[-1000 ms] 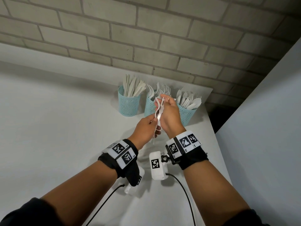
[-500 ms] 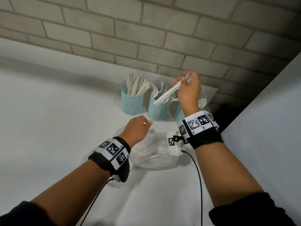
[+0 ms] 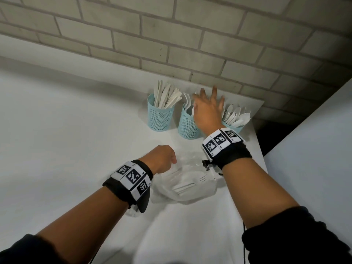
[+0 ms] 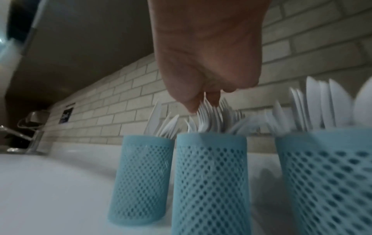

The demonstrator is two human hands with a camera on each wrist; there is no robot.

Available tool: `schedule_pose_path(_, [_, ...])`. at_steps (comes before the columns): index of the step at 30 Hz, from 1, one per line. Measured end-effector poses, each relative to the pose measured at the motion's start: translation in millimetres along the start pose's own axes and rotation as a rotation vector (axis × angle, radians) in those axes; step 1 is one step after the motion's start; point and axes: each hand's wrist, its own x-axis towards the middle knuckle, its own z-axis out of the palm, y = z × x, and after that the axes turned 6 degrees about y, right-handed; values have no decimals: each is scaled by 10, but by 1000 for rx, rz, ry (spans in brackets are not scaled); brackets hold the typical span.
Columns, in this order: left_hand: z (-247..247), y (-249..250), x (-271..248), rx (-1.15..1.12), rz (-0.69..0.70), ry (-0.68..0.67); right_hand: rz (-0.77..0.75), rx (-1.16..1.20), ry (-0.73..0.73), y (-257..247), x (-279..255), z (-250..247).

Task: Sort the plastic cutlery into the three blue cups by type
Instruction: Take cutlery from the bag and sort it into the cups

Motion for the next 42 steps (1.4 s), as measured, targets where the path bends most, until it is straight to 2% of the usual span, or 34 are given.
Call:
schedule_pose_path(1, [4,3,-4,-1,7,11,-6,-11,9,-2,-13,-77])
schedule_pose_path(3, [17,28,-11,18,27,34,-28,83,138,-18,-82,-210])
schedule_pose_path(5, [24,87,-46,88,33,61,-60,330,266,-48,-214,-333])
schedule_pose_path(6, [29,128,-72,138,28,84,-59,440,245,-57,-294,-395])
schedule_pose_path(8, [39,221,-127,238,48,160,-10,515,13,-66,-449,-517])
schedule_pose_path(11, [105,325,-188,247,150,195,-4,295,-575,-34,-625,-568])
schedule_pose_path(12, [138,347,-204,228,176,158,-11,221,-704,-15,-684,-551])
schedule_pose_path(14, [215,392,-242,233,220,71,12,161,-796,26,-799,-481])
schedule_pose_path(19, [408,372,-300,336,232,-60,135,94,-848,162,-1041,-300])
schedule_pose_path(22, [466,300,-290,324,206,-54,144,65,-829,195,-1151,-184])
schedule_pose_path(24, [480,267,-273,302,191,-48,210,117,-815,201,-1213,-119])
schedule_pose_path(32, [459,171,-218,317,187,-72,136,-11,-782,252,-1328,-163])
schedule_pose_path(39, [455,100,-199,330,189,-82,158,42,-792,301,-1265,-101])
schedule_pose_path(42, [465,67,-178,259,222,-14,173,75,-770,349,-1240,-94])
